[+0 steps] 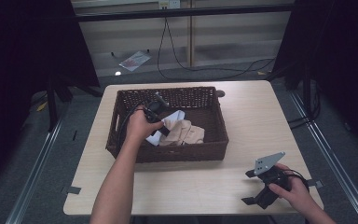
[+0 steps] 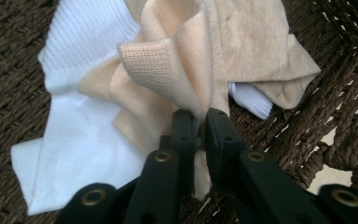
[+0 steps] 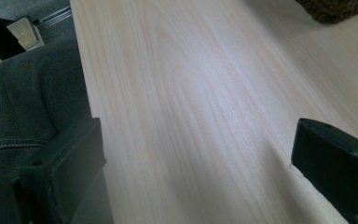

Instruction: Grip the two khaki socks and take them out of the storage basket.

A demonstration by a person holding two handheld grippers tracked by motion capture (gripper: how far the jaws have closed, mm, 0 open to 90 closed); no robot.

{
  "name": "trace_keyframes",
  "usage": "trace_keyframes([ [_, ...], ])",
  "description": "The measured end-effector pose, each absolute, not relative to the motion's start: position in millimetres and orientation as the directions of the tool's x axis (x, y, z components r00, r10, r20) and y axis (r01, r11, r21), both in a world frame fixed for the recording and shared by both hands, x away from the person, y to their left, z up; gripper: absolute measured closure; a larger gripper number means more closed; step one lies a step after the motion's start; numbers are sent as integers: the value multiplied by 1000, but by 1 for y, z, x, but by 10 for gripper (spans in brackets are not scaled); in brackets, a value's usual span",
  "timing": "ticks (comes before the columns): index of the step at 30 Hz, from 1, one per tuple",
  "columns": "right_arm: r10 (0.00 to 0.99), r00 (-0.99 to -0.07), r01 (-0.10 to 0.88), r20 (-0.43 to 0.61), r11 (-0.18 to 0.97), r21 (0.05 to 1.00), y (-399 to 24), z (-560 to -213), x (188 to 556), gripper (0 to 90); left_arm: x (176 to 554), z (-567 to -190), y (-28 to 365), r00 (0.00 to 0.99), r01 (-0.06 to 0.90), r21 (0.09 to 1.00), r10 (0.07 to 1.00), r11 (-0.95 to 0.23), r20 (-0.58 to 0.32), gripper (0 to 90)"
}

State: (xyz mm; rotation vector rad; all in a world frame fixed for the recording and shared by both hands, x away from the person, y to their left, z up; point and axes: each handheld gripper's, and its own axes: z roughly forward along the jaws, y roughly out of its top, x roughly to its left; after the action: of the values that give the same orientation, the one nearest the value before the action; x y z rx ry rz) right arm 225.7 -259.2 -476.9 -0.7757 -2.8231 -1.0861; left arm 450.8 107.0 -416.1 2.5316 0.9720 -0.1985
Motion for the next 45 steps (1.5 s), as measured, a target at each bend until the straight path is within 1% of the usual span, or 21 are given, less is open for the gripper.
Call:
trace_keyframes([
  [5, 453, -869, 468, 197, 626, 624, -260, -476, 225, 20, 449, -406, 107, 732, 681, 314, 622, -661, -278, 845],
  [6, 446, -874, 459, 192, 627, 630, -260, -477, 226, 20, 449, -403, 107, 733, 680, 314, 621, -662, -278, 846],
  [12, 444, -876, 454, 187, 632, 628, -259, -477, 226, 20, 449, -369, 110, 716, 698, 343, 631, -629, -298, 846],
  [19, 445, -875, 456, 189, 632, 627, -259, -477, 226, 20, 448, -340, 108, 713, 701, 328, 628, -634, -311, 846],
  [27, 442, -877, 454, 189, 633, 627, -259, -477, 226, 20, 440, -311, 111, 697, 716, 313, 619, -624, -362, 845],
  [30, 443, -876, 455, 189, 633, 627, -259, -477, 226, 20, 437, -302, 114, 688, 725, 303, 625, -619, -368, 845],
  [45, 437, -879, 453, 192, 637, 624, -259, -477, 226, 20, 422, -266, 121, 713, 699, 304, 595, -648, -371, 843],
])
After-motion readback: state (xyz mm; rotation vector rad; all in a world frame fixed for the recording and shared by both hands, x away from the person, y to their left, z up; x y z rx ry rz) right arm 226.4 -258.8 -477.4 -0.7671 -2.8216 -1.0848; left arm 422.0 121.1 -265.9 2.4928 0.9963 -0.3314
